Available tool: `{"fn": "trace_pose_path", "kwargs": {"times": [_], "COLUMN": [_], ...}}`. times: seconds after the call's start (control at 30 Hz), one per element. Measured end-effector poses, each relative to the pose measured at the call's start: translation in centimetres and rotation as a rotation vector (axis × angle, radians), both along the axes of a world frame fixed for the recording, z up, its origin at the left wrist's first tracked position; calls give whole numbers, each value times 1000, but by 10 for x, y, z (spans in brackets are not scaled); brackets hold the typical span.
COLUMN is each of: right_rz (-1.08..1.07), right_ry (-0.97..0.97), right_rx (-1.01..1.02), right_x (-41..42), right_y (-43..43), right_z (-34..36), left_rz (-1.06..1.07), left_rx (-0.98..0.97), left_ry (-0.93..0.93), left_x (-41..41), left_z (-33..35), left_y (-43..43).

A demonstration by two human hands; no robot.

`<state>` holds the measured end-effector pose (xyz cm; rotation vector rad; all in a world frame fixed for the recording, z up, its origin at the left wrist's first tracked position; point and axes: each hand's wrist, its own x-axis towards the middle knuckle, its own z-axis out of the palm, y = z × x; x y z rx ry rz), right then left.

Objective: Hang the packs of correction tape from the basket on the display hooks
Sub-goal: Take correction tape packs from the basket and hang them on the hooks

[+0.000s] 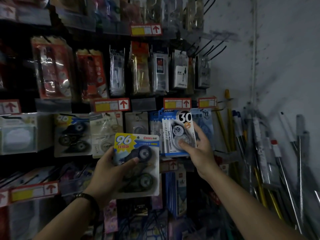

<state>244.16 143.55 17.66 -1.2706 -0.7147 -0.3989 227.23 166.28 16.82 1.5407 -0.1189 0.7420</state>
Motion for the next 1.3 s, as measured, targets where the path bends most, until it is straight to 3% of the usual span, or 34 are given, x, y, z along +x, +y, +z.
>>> {"fn": "trace_pose_path", "kwargs": {"times": [0.27, 0.6, 0.73, 0.87, 0.97, 1.13, 1.3], "right_rz": [-8, 0, -182, -648, -786, -369, 12], "right_ry": [57, 135, 70, 37, -29, -250, -262], "right_rx": [-38, -43, -251, -601, -627, -448, -554], "right_x": [4, 0, -4, -10, -32, -92, -147], "right_y": [7, 5, 2, 5, 17, 56, 113], "right_z": [9, 10, 18, 23, 24, 19, 4], "left_rz": [-47, -49, -15, 24, 44, 130, 284], "left_rx": [-92, -66, -52, -32, -22, -70, -120], "left_ry": [23, 18, 16, 3, 2, -29, -82], "left_x": [1, -9, -11, -13, -16, -29, -52], "left_z": [-1, 6, 8, 10, 10, 9, 6], "left_y": [5, 0, -3, 0, 7, 30, 69]}}
